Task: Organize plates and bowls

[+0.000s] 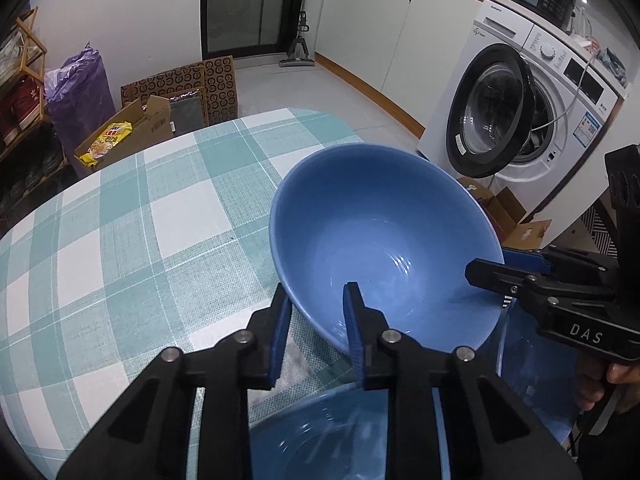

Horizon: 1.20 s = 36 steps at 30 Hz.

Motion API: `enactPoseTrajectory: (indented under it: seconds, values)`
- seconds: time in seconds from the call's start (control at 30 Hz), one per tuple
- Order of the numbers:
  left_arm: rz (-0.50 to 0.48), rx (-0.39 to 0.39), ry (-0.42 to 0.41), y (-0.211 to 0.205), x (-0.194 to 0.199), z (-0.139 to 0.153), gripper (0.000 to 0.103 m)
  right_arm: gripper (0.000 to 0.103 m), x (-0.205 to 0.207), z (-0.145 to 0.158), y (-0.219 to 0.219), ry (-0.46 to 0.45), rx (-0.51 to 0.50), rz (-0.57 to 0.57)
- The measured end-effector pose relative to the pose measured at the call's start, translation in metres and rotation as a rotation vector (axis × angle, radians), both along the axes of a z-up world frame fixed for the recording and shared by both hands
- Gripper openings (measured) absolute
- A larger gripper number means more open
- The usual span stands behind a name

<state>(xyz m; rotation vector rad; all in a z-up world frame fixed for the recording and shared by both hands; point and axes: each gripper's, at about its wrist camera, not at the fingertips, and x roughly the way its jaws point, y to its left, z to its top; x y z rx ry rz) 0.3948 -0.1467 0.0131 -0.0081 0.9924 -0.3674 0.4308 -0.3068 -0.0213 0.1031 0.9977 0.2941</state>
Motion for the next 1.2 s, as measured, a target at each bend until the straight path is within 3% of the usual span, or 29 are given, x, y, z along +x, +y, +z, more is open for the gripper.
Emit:
enactPoseTrajectory:
  seconds: [0.63, 1.2]
  values:
    - [-0.003, 0.006, -0.062, -0.002, -0.005, 0.011, 0.024, 0.028, -0.011, 0.008, 0.002, -0.069, -0.052, 0.003]
    - [0.0, -0.015, -0.14, 0.002, -0.028, 0.043, 0.024, 0.028, -0.043, 0.049, 0.002, -0.158, -0.067, 0.005]
